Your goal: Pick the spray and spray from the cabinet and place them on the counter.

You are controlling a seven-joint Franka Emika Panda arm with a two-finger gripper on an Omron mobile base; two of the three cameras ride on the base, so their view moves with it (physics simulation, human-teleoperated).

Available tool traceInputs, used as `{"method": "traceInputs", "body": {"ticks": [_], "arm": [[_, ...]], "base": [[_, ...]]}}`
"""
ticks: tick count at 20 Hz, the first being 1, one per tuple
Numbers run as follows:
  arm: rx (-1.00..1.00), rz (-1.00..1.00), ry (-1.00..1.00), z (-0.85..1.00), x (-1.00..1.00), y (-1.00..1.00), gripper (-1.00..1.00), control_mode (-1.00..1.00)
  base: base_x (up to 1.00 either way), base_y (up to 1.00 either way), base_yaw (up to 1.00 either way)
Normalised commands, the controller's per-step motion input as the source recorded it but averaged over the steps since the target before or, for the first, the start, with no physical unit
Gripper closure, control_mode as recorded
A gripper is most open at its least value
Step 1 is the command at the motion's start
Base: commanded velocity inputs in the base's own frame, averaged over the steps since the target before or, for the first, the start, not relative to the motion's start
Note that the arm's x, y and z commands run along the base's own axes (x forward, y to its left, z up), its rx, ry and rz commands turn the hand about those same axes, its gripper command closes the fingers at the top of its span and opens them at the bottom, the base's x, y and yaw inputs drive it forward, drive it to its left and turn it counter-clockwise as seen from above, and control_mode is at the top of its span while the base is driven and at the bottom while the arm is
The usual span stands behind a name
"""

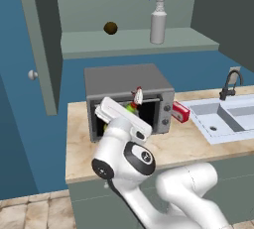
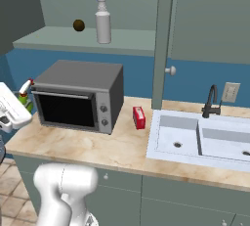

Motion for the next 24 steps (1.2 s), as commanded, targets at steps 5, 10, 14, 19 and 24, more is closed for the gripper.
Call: {"method": "traceInputs", "body": {"ticks": [5, 10, 14, 19, 24], "arm": [[-0.02, -0.04, -0.07, -0.44, 0.13, 0.0, 1.0, -1.0], [-0.02, -0.04, -0.07, -0.4, 0.1, 0.0, 1.0, -1.0], [0.0, -0.03, -0.07, -0.38, 0.05, 0.0, 1.0, -1.0], [0.0, -0.03, -0.07, -0.35, 0.05, 0.0, 1.0, -1.0], [0.0, -0.03, -0.05, -0.24, 0.05, 0.0, 1.0, -1.0]], "base": [[0.0, 0.0, 0.0], [0.0, 0.0, 0.0], [0.0, 0.0, 0.0], [0.0, 0.0, 0.0], [0.0, 0.0, 0.0]]}}
